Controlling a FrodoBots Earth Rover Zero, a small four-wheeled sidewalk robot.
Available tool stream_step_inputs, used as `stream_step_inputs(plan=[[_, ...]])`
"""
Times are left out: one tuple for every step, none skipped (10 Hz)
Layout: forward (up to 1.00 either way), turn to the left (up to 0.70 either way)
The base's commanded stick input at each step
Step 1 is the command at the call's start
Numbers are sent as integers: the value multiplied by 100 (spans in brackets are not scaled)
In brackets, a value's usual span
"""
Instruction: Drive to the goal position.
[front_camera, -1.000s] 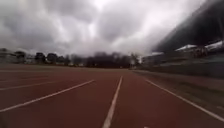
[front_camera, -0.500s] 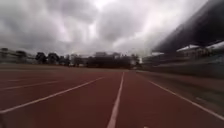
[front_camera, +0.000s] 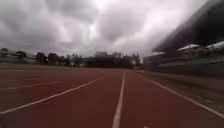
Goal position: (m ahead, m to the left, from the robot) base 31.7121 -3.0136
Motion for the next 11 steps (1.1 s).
stream_step_inputs(plan=[[70, 0], [70, 0], [70, 0], [70, 0], [70, 0], [70, 0], [70, 0], [70, -35], [70, -35], [70, -35], [70, -35]])
